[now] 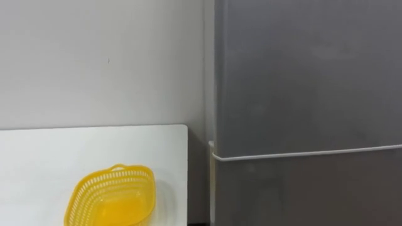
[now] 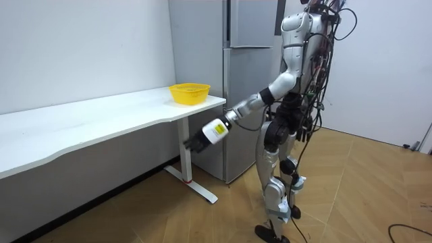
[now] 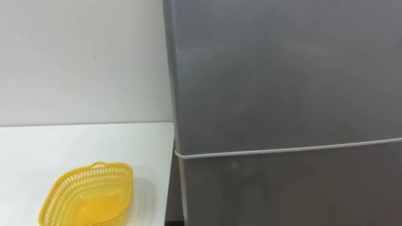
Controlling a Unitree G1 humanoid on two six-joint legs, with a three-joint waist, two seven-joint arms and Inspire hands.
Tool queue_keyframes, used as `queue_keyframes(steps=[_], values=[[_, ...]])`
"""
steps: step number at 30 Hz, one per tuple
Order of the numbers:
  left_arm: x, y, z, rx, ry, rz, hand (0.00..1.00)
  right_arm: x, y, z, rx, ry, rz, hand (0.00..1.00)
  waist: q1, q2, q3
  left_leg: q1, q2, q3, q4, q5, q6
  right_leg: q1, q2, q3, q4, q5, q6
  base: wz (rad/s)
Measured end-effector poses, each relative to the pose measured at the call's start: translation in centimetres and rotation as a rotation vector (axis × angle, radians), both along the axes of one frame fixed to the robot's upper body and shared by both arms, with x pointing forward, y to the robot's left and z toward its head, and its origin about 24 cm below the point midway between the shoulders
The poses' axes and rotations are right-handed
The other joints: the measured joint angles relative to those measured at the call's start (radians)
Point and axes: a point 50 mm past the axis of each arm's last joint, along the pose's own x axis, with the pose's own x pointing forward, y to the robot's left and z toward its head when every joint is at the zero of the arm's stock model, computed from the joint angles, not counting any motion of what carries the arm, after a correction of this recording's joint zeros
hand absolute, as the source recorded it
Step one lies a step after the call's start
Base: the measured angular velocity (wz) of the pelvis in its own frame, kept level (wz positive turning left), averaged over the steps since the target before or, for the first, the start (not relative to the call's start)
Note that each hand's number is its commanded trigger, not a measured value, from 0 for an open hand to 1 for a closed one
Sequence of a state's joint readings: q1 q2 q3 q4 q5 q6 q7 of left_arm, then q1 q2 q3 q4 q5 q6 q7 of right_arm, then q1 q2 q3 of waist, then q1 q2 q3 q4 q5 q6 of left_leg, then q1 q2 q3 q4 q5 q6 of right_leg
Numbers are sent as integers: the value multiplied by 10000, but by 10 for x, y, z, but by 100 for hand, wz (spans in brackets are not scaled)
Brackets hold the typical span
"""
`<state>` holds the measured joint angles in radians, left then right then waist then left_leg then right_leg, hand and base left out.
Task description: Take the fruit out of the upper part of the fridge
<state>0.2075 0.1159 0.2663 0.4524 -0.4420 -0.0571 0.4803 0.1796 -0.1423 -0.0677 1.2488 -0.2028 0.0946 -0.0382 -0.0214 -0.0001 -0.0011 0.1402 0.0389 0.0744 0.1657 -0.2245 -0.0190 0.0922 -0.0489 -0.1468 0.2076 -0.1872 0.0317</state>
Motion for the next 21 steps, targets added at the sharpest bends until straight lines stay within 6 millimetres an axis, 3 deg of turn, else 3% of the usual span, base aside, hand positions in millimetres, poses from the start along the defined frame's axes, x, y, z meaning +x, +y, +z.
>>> queue_keyframes(steps=[2,3,8,12,21], values=[[21,-1,29,493,-1462,-250,0,0,1,0,100,-63,38,0,-10,-51,47,61,-5,-71,5,-5,1,115,10,36,-44,0,0,4],[25,-2,37,642,-1873,-340,0,1,1,0,102,-79,27,0,-14,-51,47,51,-9,-84,2,-7,0,108,28,74,-50,-1,0,7],[55,-14,115,1875,-5344,-1476,0,0,1,0,311,-21,73,0,-18,-31,32,-51,-17,-211,9,-4,-1,22,44,69,-39,-16,-22,3],[61,-21,146,2208,-6784,-1948,0,-3,3,-1,510,93,50,0,-49,-16,28,-46,-21,-217,24,-3,-1,59,41,56,-79,-16,-22,1],[73,-47,200,2199,-9558,-3723,0,-9,5,-2,779,373,2,0,-322,-3,111,-75,-38,-277,46,-2,0,105,46,68,-222,-15,-24,3]])
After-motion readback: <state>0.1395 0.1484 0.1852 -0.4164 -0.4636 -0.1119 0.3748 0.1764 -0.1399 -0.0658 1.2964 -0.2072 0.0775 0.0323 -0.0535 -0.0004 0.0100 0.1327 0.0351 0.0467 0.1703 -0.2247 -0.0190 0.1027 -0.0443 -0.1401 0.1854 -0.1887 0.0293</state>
